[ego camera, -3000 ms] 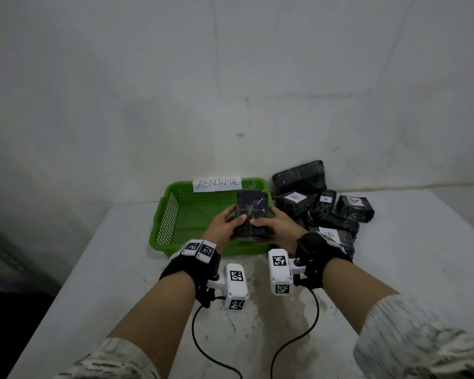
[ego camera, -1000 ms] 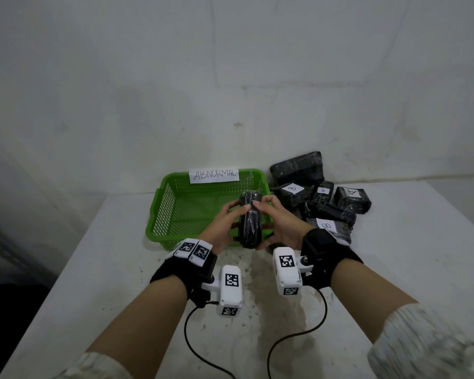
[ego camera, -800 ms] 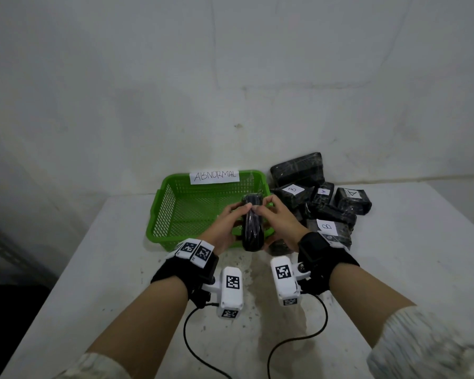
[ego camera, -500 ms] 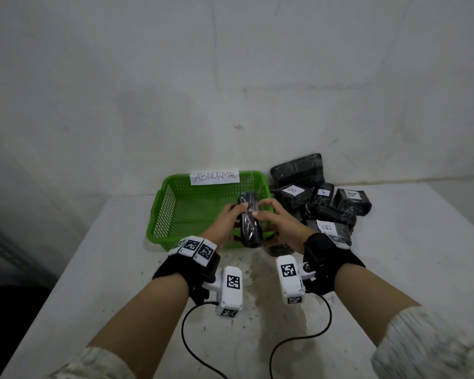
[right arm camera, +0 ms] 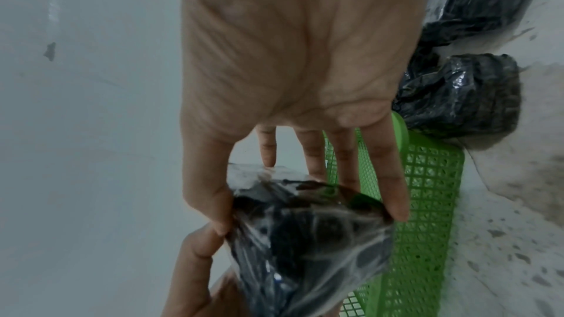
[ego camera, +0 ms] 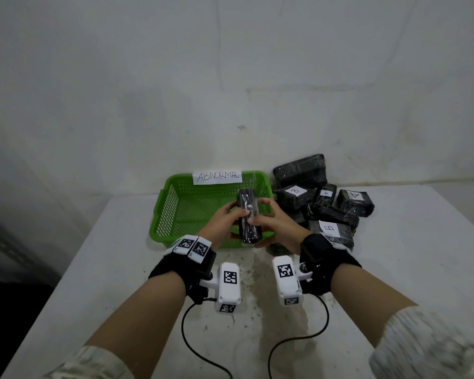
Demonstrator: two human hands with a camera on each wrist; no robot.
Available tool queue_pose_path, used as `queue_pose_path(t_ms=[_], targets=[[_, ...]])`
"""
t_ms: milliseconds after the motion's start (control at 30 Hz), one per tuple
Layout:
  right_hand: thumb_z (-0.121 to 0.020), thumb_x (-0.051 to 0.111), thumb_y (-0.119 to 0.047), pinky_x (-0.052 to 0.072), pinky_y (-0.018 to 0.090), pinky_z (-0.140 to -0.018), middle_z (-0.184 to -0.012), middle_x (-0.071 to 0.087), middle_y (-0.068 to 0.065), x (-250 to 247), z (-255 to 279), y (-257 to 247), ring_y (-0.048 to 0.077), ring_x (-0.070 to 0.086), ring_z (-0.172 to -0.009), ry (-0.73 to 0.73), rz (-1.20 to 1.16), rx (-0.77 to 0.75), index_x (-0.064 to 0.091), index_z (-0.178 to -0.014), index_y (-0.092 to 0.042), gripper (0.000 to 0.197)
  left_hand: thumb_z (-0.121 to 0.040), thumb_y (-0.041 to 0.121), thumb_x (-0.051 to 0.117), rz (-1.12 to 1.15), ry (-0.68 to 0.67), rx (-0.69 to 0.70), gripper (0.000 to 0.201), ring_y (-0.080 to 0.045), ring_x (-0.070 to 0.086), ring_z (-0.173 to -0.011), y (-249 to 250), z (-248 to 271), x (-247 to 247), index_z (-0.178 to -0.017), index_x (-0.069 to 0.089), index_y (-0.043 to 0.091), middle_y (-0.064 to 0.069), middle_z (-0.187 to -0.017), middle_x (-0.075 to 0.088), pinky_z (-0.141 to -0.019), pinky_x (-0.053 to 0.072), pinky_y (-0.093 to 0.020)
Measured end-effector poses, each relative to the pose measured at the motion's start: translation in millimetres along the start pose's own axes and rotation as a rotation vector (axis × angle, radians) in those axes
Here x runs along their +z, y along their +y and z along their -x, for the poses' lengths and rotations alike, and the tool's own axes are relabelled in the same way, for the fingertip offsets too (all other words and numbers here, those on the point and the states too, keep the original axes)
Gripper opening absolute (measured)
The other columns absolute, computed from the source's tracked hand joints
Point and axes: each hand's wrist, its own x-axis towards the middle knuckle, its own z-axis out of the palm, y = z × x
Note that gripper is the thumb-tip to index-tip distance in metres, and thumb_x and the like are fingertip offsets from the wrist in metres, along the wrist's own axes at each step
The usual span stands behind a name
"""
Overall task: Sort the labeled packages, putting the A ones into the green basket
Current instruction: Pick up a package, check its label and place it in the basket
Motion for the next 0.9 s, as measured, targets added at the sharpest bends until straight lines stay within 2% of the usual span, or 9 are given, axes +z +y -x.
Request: queue_pose_path(t_ms=[167, 300, 433, 533, 600, 667, 700, 800, 900], targets=[[-0.085, 0.066, -0.008, 0.054, 0.054, -0.077, -0.117, 0.059, 0.019, -0.1, -2.4, 3.3, 0.033, 0.063, -0.1, 0.021, 0.017, -0.005, 0.038, -0.128, -0.026, 0.054, -0.094, 0.014, 0.047, 0.066, -0.086, -0.075, 0.036, -0.032, 0.052, -0.111, 0.2, 2.9, -0.1, -0.13, 0.048, 0.014, -0.015, -0.116, 0.057, -0.09, 0.047, -0.049], [-0.087, 0.064, -0.01, 0.055, 0.049, -0.075, -0.115, 0.061, 0.016, -0.2, -3.8, 3.4, 0.033, 0.063, -0.098, -0.009, -0.019, 0.034, 0.036, -0.133, -0.025, 0.055, -0.094, 0.007, 0.044, 0.077, -0.081, -0.067, 0.035, -0.029, 0.052, -0.107, -0.7, 4.4, 3.8, -0.127, 0.049, 0.017, -0.013, -0.111, 0.058, -0.082, 0.049, -0.043], [-0.085, 0.065, -0.003, 0.053, 0.035, -0.069, -0.103, 0.063, 0.006, 0.5, -4.3, 2.8, 0.021, 0.062, -0.094, -0.045, -0.004, 0.035, 0.033, -0.133, -0.03, 0.063, -0.094, 0.005, 0.041, 0.137, -0.029, -0.064, 0.035, -0.033, 0.051, -0.11, -3.4, 0.7, 3.4, -0.125, 0.049, 0.019, -0.018, -0.118, 0.057, -0.097, 0.042, -0.057], [-0.081, 0.069, -0.004, 0.051, 0.025, -0.065, -0.102, 0.062, 0.005, 0.2, -8.7, 5.0, 0.017, 0.062, -0.086, 0.033, 0.113, 0.005, 0.031, -0.138, -0.024, 0.071, -0.092, -0.002, 0.044, 0.181, 0.018, -0.042, 0.056, -0.038, 0.05, -0.116, -2.2, 2.0, 6.6, -0.139, 0.032, 0.026, -0.02, -0.124, 0.053, -0.098, 0.041, -0.061], [-0.066, 0.083, -0.022, 0.054, 0.025, -0.075, -0.116, 0.056, 0.007, 0.9, -10.3, 8.0, 0.017, 0.061, -0.094, 0.11, 0.221, -0.049, 0.03, -0.139, -0.028, 0.09, -0.089, -0.005, 0.049, 0.16, 0.063, 0.003, 0.067, -0.041, 0.048, -0.118, 0.0, 2.2, 9.4, -0.139, 0.026, 0.033, -0.023, -0.131, 0.044, -0.092, 0.045, -0.061], [-0.04, 0.09, -0.05, 0.049, 0.043, -0.096, -0.128, 0.043, 0.008, -3.2, -17.0, 20.1, 0.026, 0.053, -0.114, 0.181, 0.371, -0.096, 0.03, -0.137, -0.039, 0.114, -0.089, 0.001, 0.053, 0.134, 0.073, 0.012, 0.062, -0.04, 0.049, -0.117, 3.0, 2.9, 10.9, -0.135, 0.027, 0.035, -0.02, -0.129, 0.043, -0.09, 0.045, -0.064], [-0.036, 0.089, -0.053, 0.044, 0.048, -0.102, -0.129, 0.038, 0.008, -5.8, -20.8, 26.5, 0.029, 0.047, -0.121, 0.188, 0.417, -0.107, 0.027, -0.138, -0.042, 0.12, -0.09, 0.006, 0.055, 0.156, 0.064, -0.009, 0.06, -0.04, 0.049, -0.117, 4.3, 2.3, 10.7, -0.135, 0.027, 0.033, -0.017, -0.128, 0.045, -0.09, 0.044, -0.065], [-0.057, 0.091, -0.025, 0.043, 0.045, -0.103, -0.122, 0.04, 0.009, -3.8, -9.3, 17.9, 0.025, 0.046, -0.116, 0.17, 0.312, -0.136, 0.017, -0.147, -0.032, 0.117, -0.09, 0.014, 0.057, 0.21, 0.072, -0.055, 0.063, -0.032, 0.057, -0.103, 4.7, -0.6, 8.7, -0.141, 0.022, 0.026, -0.017, -0.131, 0.048, -0.08, 0.051, -0.05], [-0.081, 0.074, -0.012, 0.046, 0.033, -0.085, -0.09, 0.05, 0.003, -3.7, -5.2, 11.1, 0.016, 0.052, -0.087, 0.18, 0.076, -0.149, 0.036, -0.136, -0.02, 0.068, -0.09, 0.017, 0.059, 0.19, 0.119, -0.039, 0.066, -0.026, 0.061, -0.096, 1.2, -2.9, 8.1, -0.143, 0.02, 0.02, -0.019, -0.133, 0.049, -0.081, 0.052, -0.045]])
